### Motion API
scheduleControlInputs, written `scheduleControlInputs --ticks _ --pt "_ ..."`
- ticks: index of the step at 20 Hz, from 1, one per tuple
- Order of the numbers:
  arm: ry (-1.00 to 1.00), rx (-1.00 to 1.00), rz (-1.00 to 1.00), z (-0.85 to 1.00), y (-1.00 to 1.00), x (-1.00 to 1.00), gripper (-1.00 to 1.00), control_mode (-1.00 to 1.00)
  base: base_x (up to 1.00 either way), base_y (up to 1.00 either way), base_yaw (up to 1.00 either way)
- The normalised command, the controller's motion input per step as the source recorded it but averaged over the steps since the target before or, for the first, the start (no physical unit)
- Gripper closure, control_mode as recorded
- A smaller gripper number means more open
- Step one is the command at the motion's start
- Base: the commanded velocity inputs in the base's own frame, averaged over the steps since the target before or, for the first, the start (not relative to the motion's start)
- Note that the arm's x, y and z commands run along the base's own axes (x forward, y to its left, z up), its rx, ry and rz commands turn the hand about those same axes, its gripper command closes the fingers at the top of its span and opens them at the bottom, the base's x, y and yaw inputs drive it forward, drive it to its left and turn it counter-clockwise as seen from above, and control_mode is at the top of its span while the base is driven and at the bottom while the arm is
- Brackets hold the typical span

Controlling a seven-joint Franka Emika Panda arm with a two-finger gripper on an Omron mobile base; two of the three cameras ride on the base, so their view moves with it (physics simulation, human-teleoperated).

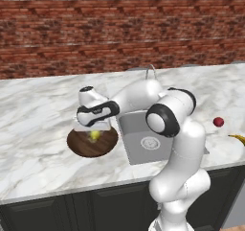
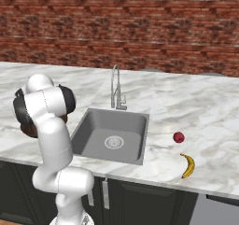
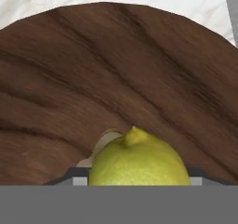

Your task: There is a mixed pile of frozen fruits and vegetables on the counter. Locate all the frozen vegetables and place the items in a bowl on the counter. Take all the frozen fruits and defrost them in a running sink.

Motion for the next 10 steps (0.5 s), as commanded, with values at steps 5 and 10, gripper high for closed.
scheduleControlInputs --ticks 5,10 --pt "0.01 0.00 -0.05 0.00 0.00 -0.05 -1.00 -1.00 0.00 0.00 0.00" --pt "0.01 0.07 -0.11 0.14 -0.17 -0.21 -1.00 -1.00 0.00 0.00 0.00"
